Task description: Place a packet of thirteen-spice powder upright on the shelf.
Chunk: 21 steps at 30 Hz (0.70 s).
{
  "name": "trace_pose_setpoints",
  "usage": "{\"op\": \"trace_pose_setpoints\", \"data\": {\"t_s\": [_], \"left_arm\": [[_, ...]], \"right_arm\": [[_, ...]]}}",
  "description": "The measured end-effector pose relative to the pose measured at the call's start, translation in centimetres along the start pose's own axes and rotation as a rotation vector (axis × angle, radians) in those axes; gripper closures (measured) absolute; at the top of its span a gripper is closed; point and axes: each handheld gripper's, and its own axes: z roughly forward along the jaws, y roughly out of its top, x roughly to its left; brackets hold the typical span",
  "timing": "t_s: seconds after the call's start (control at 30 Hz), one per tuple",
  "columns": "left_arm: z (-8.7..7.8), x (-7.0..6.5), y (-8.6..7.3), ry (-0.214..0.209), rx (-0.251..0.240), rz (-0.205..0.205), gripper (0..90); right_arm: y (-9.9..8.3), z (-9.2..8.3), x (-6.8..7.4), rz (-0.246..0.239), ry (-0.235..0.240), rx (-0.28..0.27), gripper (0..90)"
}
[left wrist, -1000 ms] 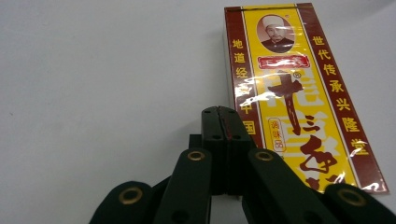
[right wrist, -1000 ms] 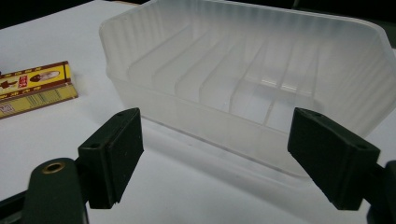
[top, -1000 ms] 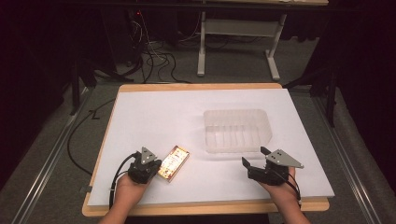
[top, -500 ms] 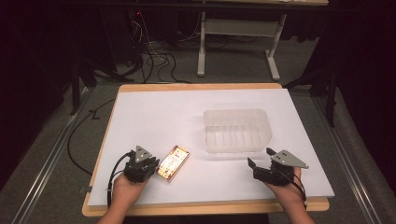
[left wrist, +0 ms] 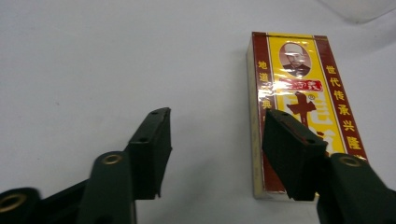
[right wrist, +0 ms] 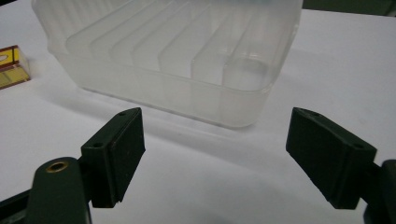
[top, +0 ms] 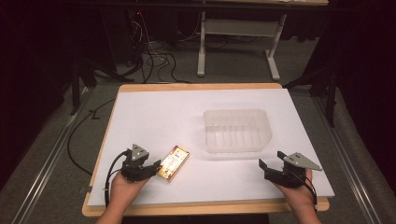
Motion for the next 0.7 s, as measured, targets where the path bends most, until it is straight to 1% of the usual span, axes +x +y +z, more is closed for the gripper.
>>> {"op": "trace_pose_setpoints", "data": {"t_s": [0.03, 0.1, 0.13, 0.17, 0.2, 0.23, 0.27, 0.3, 0.33, 0.37, 0.4, 0.43, 0.47, 0.5, 0.53, 0.57, 0.6, 0.67, 0.7], "left_arm": [[0.0, 0.0, 0.0, 0.0, 0.0, 0.0, 39.3], [-0.1, -0.1, 0.1, -0.015, 0.017, -0.008, 33.9], [-0.2, -0.3, 0.5, -0.027, 0.032, -0.01, 31.6], [-0.2, -0.3, 0.5, -0.027, 0.032, -0.01, 30.2], [-0.3, -0.4, 0.8, -0.038, 0.039, -0.014, 30.2], [-0.4, -0.5, 1.0, -0.047, 0.049, -0.016, 26.0], [-0.6, -0.8, 1.5, -0.044, 0.069, 0.001, 24.6], [-0.6, -0.8, 1.5, -0.044, 0.069, 0.001, 23.2], [-0.7, -1.0, 1.9, -0.052, 0.087, 0.006, 22.6], [-0.7, -1.0, 1.9, -0.052, 0.087, 0.006, 21.7], [-0.7, -1.2, 2.1, -0.063, 0.103, 0.004, 20.7], [-0.4, -1.6, 2.5, -0.053, 0.145, 0.032, 19.3], [-0.4, -1.6, 2.5, -0.053, 0.145, 0.032, 18.1], [-0.3, -1.7, 2.6, -0.048, 0.162, 0.042, 17.8], [-0.1, -2.0, 2.8, -0.051, 0.189, 0.048, 17.5], [-0.1, -2.0, 2.8, -0.051, 0.189, 0.048, 17.1], [0.0, -2.3, 3.0, -0.051, 0.204, 0.051, 17.0], [0.0, -2.4, 3.2, -0.053, 0.21, 0.05, 17.0], [0.2, -2.5, 3.4, -0.057, 0.224, 0.045, 16.9]], "right_arm": [[0.0, 0.0, 0.1, -0.009, 0.004, 0.0, 19.9], [0.0, 0.1, 0.2, -0.012, 0.01, 0.002, 19.9], [0.0, 0.1, 0.2, -0.011, 0.012, 0.002, 19.9], [0.0, 0.1, 0.2, -0.011, 0.012, 0.002, 19.9], [0.0, 0.1, 0.2, -0.007, 0.013, 0.001, 19.9], [0.0, 0.2, 0.1, -0.005, 0.016, 0.001, 19.9], [0.0, 0.2, 0.1, -0.002, 0.018, 0.001, 19.9], [0.0, 0.2, 0.1, -0.003, 0.019, 0.0, 19.9], [0.0, 0.2, 0.1, -0.005, 0.02, -0.003, 19.9], [0.0, 0.2, 0.1, -0.007, 0.02, -0.004, 19.9], [0.0, 0.2, 0.1, -0.006, 0.021, -0.003, 19.9], [0.0, 0.2, 0.1, -0.004, 0.02, -0.001, 19.9], [0.0, 0.2, 0.1, -0.005, 0.021, -0.003, 20.0], [0.0, 0.1, 0.1, -0.004, 0.021, -0.004, 19.9], [0.0, 0.1, 0.1, -0.004, 0.021, -0.005, 19.9], [0.0, 0.1, 0.1, -0.005, 0.021, -0.005, 19.9], [0.0, 0.1, 0.2, -0.004, 0.022, -0.005, 19.9], [0.0, 0.1, 0.2, -0.005, 0.022, -0.004, 19.9], [0.0, 0.2, 0.2, -0.004, 0.023, -0.004, 19.9]]}}
